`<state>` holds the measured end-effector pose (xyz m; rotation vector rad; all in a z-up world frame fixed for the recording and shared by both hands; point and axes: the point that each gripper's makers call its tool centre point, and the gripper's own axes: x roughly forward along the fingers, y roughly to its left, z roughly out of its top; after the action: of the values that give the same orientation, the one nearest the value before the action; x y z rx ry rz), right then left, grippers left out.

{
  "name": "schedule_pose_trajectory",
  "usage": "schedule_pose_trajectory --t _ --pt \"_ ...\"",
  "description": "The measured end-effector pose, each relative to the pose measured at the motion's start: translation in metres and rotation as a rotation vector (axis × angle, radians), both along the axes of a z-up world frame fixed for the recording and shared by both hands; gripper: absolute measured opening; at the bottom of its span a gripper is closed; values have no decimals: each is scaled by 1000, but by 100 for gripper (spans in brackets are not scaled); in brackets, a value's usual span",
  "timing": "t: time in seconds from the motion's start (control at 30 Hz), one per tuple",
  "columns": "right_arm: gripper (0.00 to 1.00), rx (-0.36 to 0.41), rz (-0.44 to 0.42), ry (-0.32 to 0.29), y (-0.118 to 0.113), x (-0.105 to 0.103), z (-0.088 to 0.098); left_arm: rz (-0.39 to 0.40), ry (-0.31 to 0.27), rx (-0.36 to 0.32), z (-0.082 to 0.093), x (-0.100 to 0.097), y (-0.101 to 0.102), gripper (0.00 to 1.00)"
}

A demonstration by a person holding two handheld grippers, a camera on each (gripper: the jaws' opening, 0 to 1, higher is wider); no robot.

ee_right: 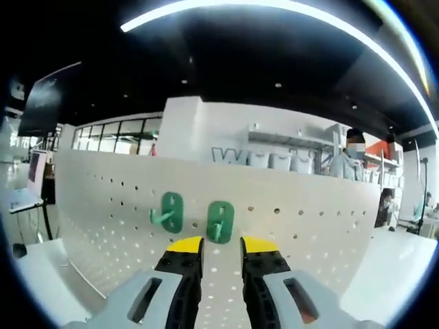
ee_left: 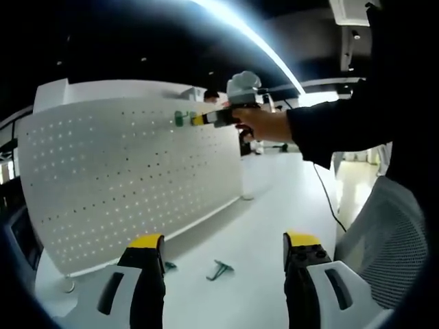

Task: Insert the hook assembly into the mounting plate slot until the hook locks in place.

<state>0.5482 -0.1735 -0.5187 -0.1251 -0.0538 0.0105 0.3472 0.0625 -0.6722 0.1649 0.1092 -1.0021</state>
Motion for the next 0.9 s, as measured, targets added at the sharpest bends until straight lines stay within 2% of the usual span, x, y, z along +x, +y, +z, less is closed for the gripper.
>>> schedule_pose_trajectory --t 0.17,0.23,0.5,0.67,0.9 --pt "42 6 18 24 2 -4 -7 -2 0 3 0 0 0 71" --pt "47 30 31 36 3 -7 -11 -3 -1 4 -1 0 0 71" --pt "66 107 70 -7 5 -23 -3 -5 0 7 -1 0 0 71" --pt "75 110 99 -33 9 -38 5 -5 -2 6 -1 -1 0 71" --pt "76 115 117 -64 10 -54 14 -10 0 13 -2 -2 -2 71"
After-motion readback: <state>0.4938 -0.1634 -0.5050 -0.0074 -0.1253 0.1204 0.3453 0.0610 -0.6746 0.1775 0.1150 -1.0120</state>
